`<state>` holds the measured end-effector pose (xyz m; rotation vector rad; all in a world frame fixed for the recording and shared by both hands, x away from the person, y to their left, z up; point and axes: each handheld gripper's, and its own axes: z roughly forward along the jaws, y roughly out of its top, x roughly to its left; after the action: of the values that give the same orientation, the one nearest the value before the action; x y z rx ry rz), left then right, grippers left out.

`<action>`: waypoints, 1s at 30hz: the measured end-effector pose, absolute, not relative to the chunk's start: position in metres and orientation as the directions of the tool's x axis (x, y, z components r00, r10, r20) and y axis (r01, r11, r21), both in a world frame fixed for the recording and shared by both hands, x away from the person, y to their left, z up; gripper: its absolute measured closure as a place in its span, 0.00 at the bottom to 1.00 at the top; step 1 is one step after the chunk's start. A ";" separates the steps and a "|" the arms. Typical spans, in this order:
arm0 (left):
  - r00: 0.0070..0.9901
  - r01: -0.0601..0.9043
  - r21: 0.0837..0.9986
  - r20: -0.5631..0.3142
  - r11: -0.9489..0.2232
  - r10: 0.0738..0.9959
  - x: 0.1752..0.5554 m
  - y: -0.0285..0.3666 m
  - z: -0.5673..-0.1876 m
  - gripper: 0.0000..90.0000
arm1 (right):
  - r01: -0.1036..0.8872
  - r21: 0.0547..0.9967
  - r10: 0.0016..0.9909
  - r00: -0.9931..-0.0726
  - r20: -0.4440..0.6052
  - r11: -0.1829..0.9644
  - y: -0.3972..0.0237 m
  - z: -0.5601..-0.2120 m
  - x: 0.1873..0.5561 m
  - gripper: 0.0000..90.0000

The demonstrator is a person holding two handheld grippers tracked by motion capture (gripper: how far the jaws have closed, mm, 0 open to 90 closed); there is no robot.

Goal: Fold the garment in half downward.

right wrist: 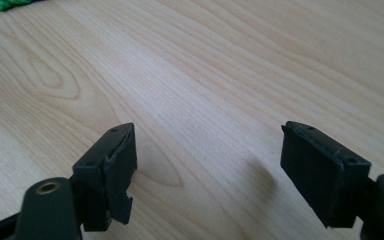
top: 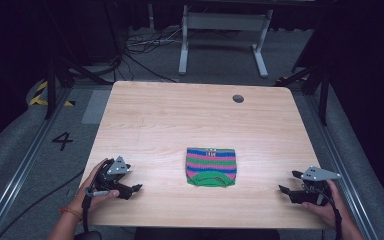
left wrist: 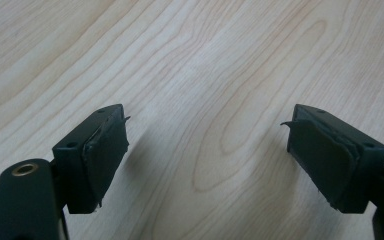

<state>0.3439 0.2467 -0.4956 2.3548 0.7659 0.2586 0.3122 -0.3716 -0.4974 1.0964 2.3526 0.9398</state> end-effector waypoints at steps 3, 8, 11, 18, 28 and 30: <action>0.805 0.475 0.647 -0.044 -0.597 0.592 0.345 0.253 -0.499 0.17 | 0.545 0.716 0.795 -0.606 -0.022 0.436 -0.378 -0.503 0.311 0.23; 0.797 0.472 0.668 -0.043 -0.576 0.603 0.343 0.255 -0.502 0.15 | 0.571 0.721 0.810 -0.586 0.022 0.394 -0.383 -0.505 0.311 0.20; 0.790 0.479 0.666 -0.045 -0.571 0.611 0.342 0.255 -0.502 0.14 | 0.574 0.720 0.812 -0.583 0.023 0.392 -0.383 -0.505 0.311 0.20; 0.784 0.487 0.663 -0.044 -0.568 0.620 0.343 0.254 -0.502 0.12 | 0.575 0.719 0.813 -0.582 0.025 0.390 -0.383 -0.505 0.311 0.19; 0.776 0.495 0.663 -0.047 -0.561 0.629 0.342 0.253 -0.503 0.11 | 0.588 0.713 0.826 -0.563 0.024 0.380 -0.382 -0.506 0.311 0.16; 0.777 0.492 0.662 -0.043 -0.564 0.628 0.343 0.254 -0.502 0.11 | 0.588 0.714 0.826 -0.563 0.024 0.380 -0.382 -0.506 0.311 0.16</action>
<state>0.3426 0.2536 -0.5024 2.2864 0.8289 0.2576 0.3110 -0.3824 -0.5056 1.2354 2.3083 0.9861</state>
